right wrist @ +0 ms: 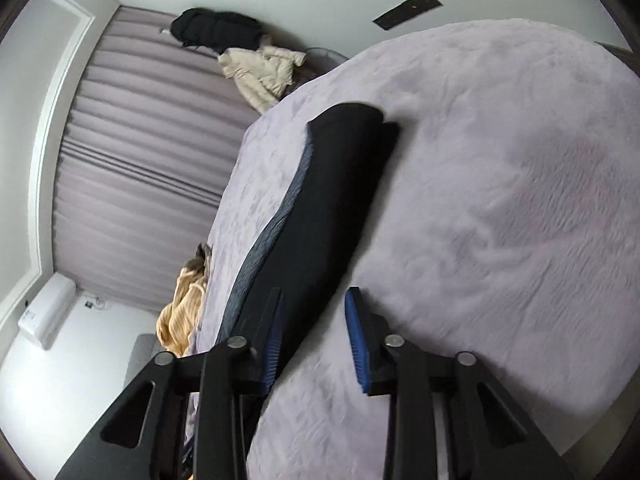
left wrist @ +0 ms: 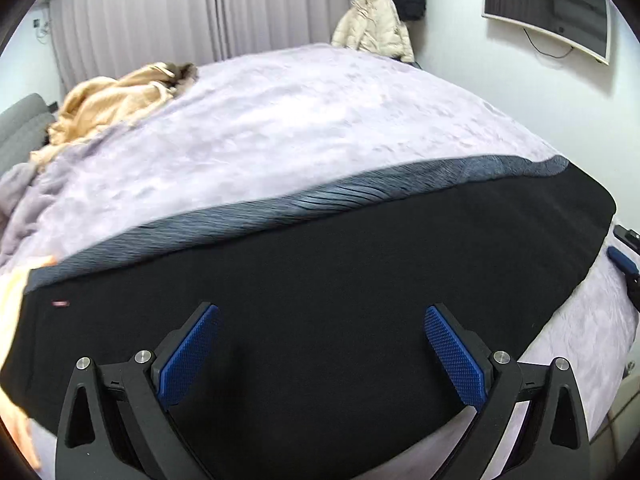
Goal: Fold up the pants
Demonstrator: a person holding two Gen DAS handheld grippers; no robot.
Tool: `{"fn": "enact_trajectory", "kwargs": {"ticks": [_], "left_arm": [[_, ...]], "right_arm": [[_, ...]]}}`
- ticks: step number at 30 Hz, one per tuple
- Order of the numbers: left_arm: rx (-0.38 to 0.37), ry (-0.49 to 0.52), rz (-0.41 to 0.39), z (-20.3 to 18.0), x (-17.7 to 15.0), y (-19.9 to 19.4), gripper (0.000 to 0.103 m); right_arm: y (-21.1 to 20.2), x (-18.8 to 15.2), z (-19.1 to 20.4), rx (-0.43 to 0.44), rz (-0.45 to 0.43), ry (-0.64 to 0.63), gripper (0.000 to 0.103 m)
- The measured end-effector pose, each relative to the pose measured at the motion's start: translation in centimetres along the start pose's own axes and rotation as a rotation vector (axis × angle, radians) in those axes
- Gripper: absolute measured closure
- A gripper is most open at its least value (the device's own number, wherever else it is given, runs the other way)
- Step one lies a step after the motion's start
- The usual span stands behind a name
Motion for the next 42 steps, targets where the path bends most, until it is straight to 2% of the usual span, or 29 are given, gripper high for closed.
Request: {"fn": "enact_trajectory", "kwargs": {"ticks": [2,4,7,8,9,13,16,17,20,21,29,32,34,37,39,42], "left_arm": [[-0.018,-0.031,0.033,-0.7,-0.2,1.9,0.001],[-0.006,-0.047,-0.032,-0.7,-0.6,2.0,0.001],[-0.017,-0.047,-0.053,-0.8,-1.2,2.0,0.001],[-0.025,-0.052,-0.052,-0.7,-1.4,2.1,0.001],[-0.030,-0.055,-0.050,-0.6,-1.5,2.2,0.001],[-0.021,-0.050,-0.059,-0.7,-1.6,2.1,0.001],[-0.025,-0.050,-0.060,-0.7,-1.6,2.2,0.001],[-0.028,-0.051,-0.060,-0.7,-1.6,2.1,0.001],[-0.025,-0.050,-0.062,-0.6,-1.5,2.1,0.001],[-0.024,-0.050,-0.063,-0.5,-1.6,2.2,0.001],[0.010,-0.040,-0.049,-1.2,-1.8,2.0,0.001],[0.049,-0.024,0.015,-1.7,-0.9,1.6,0.001],[0.035,-0.002,0.049,-2.4,0.3,1.1,0.001],[-0.003,0.014,0.007,-3.7,2.9,-0.3,0.001],[0.018,0.039,-0.028,-4.7,4.9,-0.7,0.001],[0.046,0.055,-0.016,-5.5,7.3,0.3,0.001]], "right_arm": [[-0.1,1.2,-0.4,0.005,-0.027,0.006,0.074],[-0.2,1.8,-0.1,0.023,-0.045,-0.004,0.074],[0.7,2.6,0.5,0.005,-0.048,-0.045,0.074],[1.2,2.8,0.5,-0.004,-0.037,-0.046,0.080],[1.7,3.0,0.6,-0.002,-0.022,-0.039,0.093],[2.0,3.7,1.9,0.014,-0.043,-0.072,0.093],[2.8,3.9,0.6,-0.082,-0.025,-0.058,0.094],[3.3,4.0,-0.2,-0.078,-0.012,-0.044,0.097],[3.3,4.0,-1.5,0.017,-0.001,-0.009,0.095],[3.1,3.8,-1.4,0.022,0.004,-0.010,0.092],[1.5,1.1,-1.9,0.045,0.036,0.005,0.090],[1.8,1.2,-1.9,0.036,0.041,0.003,0.090],[2.2,1.3,-1.6,0.013,0.041,-0.020,0.090],[2.4,1.0,-1.5,-0.004,0.039,-0.036,0.090],[2.1,0.7,-1.0,-0.019,0.039,-0.040,0.089],[1.4,0.1,0.6,-0.021,0.032,-0.084,0.086]]}}
Point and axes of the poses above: each gripper's, at about its wrist camera, not at the fingertips, and y roughly the way its jaws point, z to its left, x to its top, the point moved 3 cm from there along y, roughly the way its jaws point, and after that the axes turned 10 degrees about z, right-handed, at the moved point
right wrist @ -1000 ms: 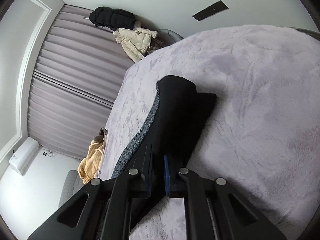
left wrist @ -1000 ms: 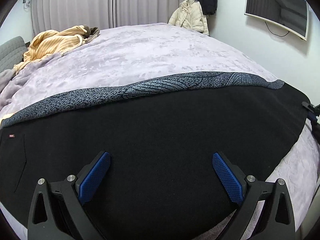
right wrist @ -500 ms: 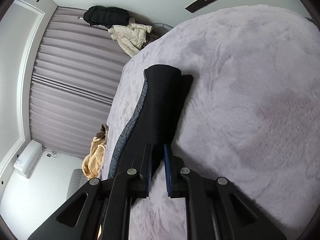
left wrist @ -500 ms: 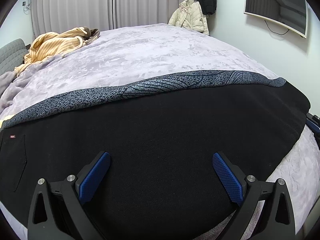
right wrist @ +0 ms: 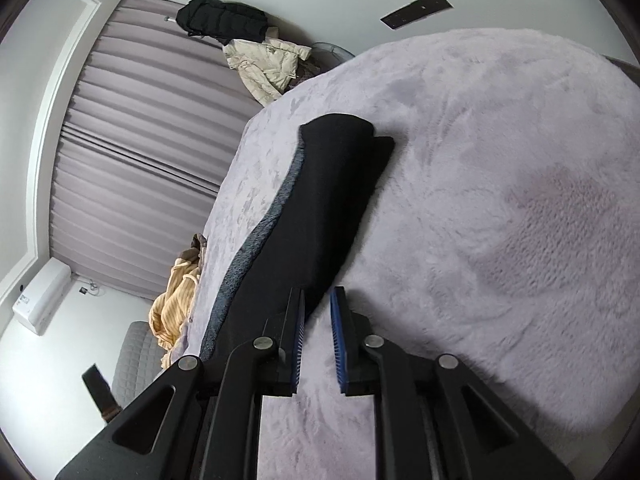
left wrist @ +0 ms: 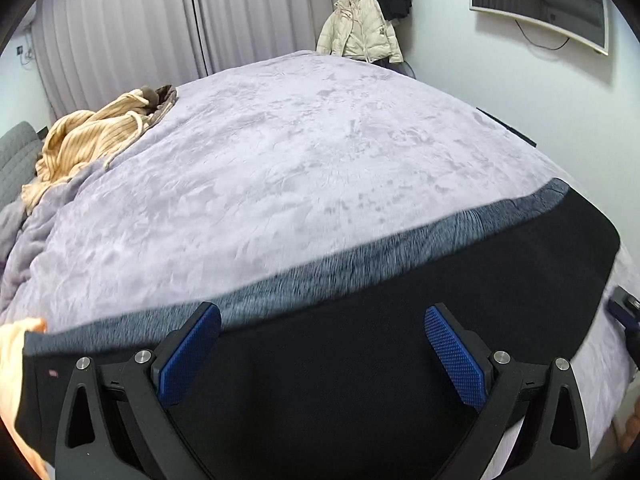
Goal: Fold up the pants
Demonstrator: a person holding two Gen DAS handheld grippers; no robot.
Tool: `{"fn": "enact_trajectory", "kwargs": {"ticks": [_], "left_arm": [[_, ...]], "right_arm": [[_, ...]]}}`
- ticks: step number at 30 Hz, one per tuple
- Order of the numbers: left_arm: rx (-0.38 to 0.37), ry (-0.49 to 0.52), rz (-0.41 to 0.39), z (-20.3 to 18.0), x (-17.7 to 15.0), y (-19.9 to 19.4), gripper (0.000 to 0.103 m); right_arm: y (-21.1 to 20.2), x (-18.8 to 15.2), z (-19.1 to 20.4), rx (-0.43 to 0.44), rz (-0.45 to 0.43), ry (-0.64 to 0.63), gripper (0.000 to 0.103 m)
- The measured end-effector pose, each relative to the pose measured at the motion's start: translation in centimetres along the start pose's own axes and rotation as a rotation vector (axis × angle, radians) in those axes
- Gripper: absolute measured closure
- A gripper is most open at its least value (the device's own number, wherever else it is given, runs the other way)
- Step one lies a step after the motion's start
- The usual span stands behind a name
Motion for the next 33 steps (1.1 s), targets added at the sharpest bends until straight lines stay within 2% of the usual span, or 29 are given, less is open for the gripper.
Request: {"fn": "enact_trajectory", "kwargs": {"ticks": [5,9,12,14,17,19,22,26,28,30,31,33], "left_arm": [[-0.056,-0.055,0.072,-0.1,2.6,2.7,0.001],[-0.036,-0.113,0.132,0.0,3.7,5.4,0.001],[-0.053,-0.143,0.150,0.6,3.5,7.2,0.001],[-0.079,-0.165,0.159,1.0,3.0,8.2,0.001],[-0.128,-0.199,0.156,1.6,2.5,9.1,0.001],[-0.140,-0.204,0.145,1.6,2.4,9.2,0.001],[-0.120,-0.191,0.118,1.3,2.2,8.9,0.001],[-0.111,-0.183,0.102,1.1,2.1,8.8,0.001],[-0.110,-0.183,0.101,1.1,2.2,8.8,0.001],[-0.107,-0.182,0.101,1.2,2.2,8.8,0.001],[-0.105,-0.182,0.100,1.2,2.2,8.8,0.001],[-0.101,-0.180,0.098,1.2,2.2,8.8,0.001]], "right_arm": [[1.5,0.6,7.1,-0.025,0.035,-0.224,0.086],[8.2,1.9,12.2,-0.075,0.173,-0.344,0.086],[13.7,2.4,13.7,-0.174,0.276,-0.406,0.086],[16.1,2.5,13.3,-0.226,0.311,-0.425,0.086],[17.9,3.9,12.0,-0.238,0.293,-0.376,0.088],[17.7,5.2,10.5,-0.237,0.244,-0.292,0.088],[16.6,6.4,9.1,-0.194,0.188,-0.197,0.089],[13.9,5.9,9.6,-0.154,0.155,-0.180,0.084],[12.1,4.9,10.1,-0.097,0.167,-0.190,0.074],[10.5,4.0,10.2,-0.087,0.168,-0.204,0.046],[9.8,3.4,10.3,-0.093,0.160,-0.220,0.043],[8.4,2.5,10.1,-0.113,0.156,-0.251,0.043]]}}
Point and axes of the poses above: each gripper's, at about its wrist camera, not at the fingertips, and y roughly the way its jaws point, z to its left, x to its top, the point moved 3 cm from there along y, roughly the way its jaws point, and after that the axes turned 10 degrees about z, right-handed, at the moved point
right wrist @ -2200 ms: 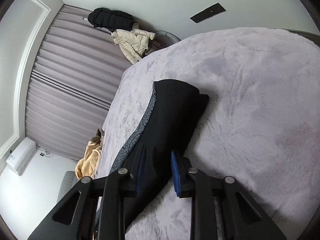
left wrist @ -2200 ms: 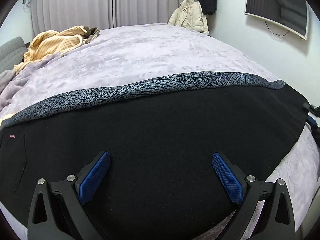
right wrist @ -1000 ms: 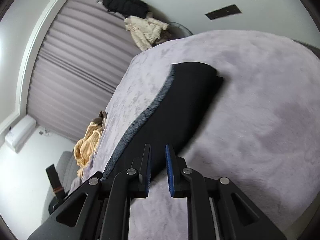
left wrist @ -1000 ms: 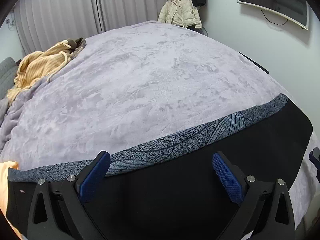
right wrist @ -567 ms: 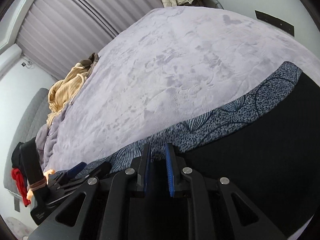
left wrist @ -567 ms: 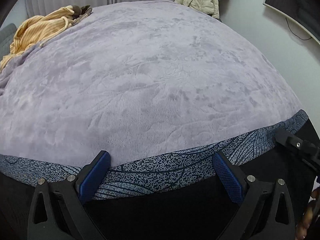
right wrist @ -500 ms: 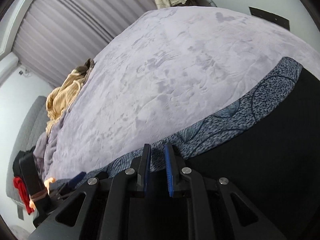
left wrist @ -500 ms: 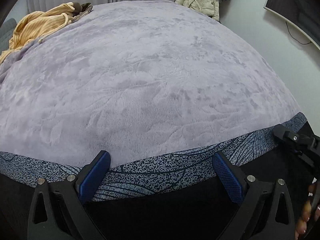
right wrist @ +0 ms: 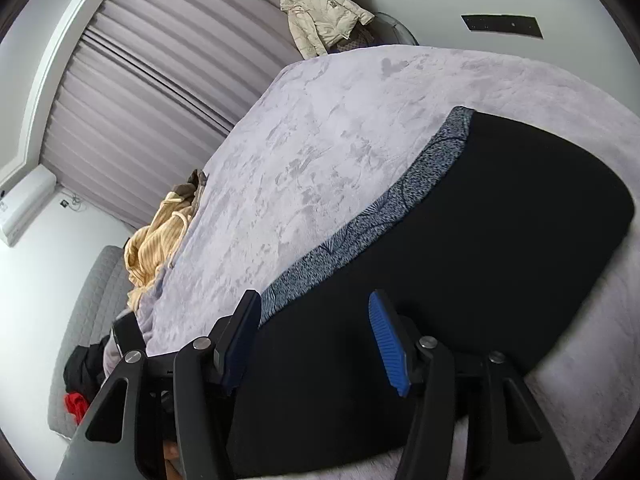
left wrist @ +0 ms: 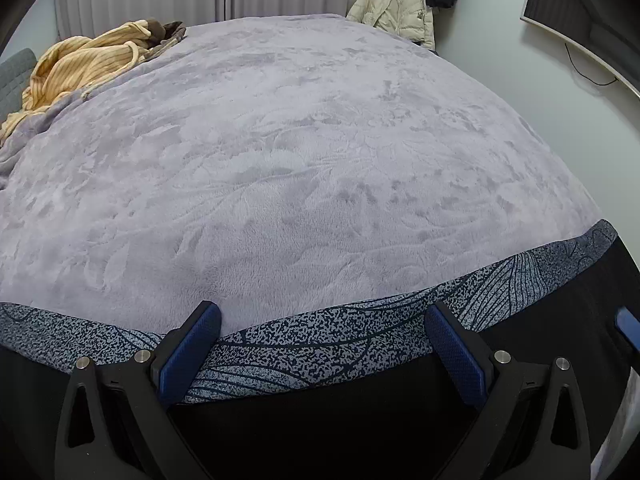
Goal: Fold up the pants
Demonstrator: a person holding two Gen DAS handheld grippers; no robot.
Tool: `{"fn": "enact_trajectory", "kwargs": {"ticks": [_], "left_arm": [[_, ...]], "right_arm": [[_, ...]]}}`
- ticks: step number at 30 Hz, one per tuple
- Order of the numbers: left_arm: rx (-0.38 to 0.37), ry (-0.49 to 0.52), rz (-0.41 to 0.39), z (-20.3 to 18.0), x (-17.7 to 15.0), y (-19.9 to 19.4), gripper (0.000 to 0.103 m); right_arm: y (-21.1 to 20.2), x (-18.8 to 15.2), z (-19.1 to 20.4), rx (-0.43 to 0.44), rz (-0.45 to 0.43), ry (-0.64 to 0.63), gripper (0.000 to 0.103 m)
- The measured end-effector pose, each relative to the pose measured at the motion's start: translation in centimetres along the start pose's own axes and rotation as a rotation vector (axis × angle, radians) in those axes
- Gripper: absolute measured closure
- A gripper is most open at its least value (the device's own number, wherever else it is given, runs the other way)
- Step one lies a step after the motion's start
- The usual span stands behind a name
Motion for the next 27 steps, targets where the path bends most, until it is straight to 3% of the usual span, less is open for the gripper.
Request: {"fn": "enact_trajectory", "kwargs": {"ticks": [14,23,27], "left_arm": [[0.010,0.004,-0.002,-0.1,-0.1,0.0,0.000],[0.016,-0.002,0.017,-0.2,0.1,-1.1,0.001],[-0.078,0.058,0.026,-2.4,-0.8,-3.5,0.001]], "right_arm": [[-5.7,-5.0,-6.1,0.032,-0.043,0.112,0.043],[-6.5,-4.8,-8.3,0.117,-0.075,0.197,0.043],[-6.5,-4.0,-8.3,0.099,-0.092,0.209,0.043]]}}
Point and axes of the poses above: each gripper's, at about its wrist camera, not at the fingertips, and y roughly the way its jaws point, z to its left, x to its top, the point moved 3 cm from there along y, roughly the way its jaws point, and after that the axes turned 10 degrees about z, right-handed, at the moved point
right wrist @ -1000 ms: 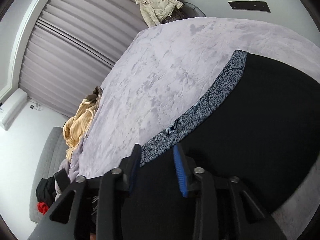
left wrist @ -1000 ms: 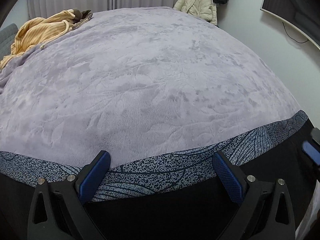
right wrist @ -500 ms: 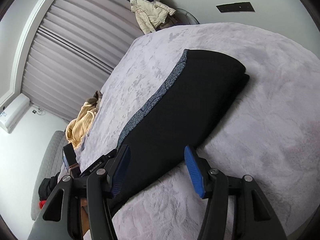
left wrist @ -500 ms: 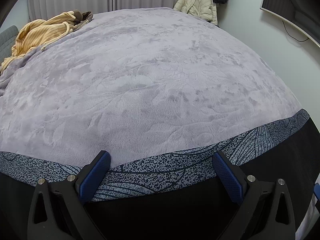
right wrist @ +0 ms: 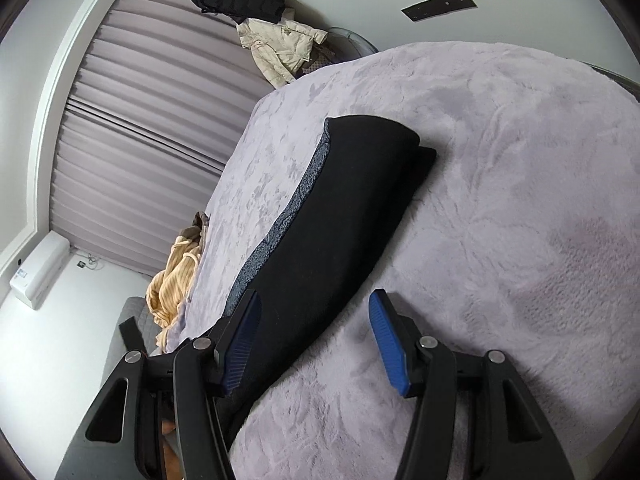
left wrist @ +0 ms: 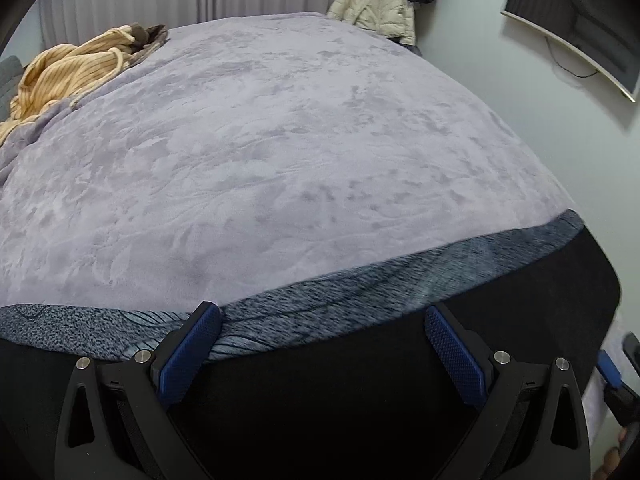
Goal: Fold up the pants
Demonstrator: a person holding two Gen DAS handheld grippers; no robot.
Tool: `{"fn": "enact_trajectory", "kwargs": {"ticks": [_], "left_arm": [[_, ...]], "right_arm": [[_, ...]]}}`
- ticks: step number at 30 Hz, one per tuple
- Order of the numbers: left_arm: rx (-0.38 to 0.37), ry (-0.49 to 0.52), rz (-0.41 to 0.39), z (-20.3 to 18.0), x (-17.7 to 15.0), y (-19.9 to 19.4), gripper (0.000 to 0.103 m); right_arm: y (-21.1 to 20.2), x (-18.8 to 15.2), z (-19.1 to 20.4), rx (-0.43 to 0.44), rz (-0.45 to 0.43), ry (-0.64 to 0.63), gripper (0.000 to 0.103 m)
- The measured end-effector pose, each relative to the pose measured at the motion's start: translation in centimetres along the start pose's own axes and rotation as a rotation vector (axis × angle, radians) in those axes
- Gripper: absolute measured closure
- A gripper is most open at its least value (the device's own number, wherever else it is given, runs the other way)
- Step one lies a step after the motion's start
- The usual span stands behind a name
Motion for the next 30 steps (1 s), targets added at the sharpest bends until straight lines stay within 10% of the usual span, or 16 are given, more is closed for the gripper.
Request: {"fn": "enact_trajectory", "kwargs": {"ticks": [7,10,12,23,30], "left_arm": [[-0.170,0.071,0.070,-5.9,-2.1,0.0,0.001],[-0.038,0.172,0.009,-7.8,-3.6,1.4,0.001],[-0.006,0.203,-0.011,-8.3,-4.0,1.0,0.001],[-0.506,0.189,0.109,-10.1,-3.8,0.1,0.001],[-0.370,0.339,0.073,-11.8,-6.0,-0.3,0.001]], "right_arm": [[2.1,2.3,-0.5,-0.041,-0.028,0.036,0.043],[3.5,3.6,-0.8,-0.036,-0.032,0.032,0.046],[4.2,4.2,-1.3,-0.028,-0.029,0.053,0.070],[2.8,4.1,0.1,0.067,-0.080,0.011,0.086],[1.6,3.6,4.6,0.027,-0.092,-0.119,0.087]]}}
Point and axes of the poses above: each gripper's, at about its wrist camera, not at the fingertips, and y roughly the way its jaws point, z to its left, x to its top, the point moved 3 cm from there along y, roughly the way its jaws point, and after that the axes turned 10 degrees about z, right-handed, at the moved point
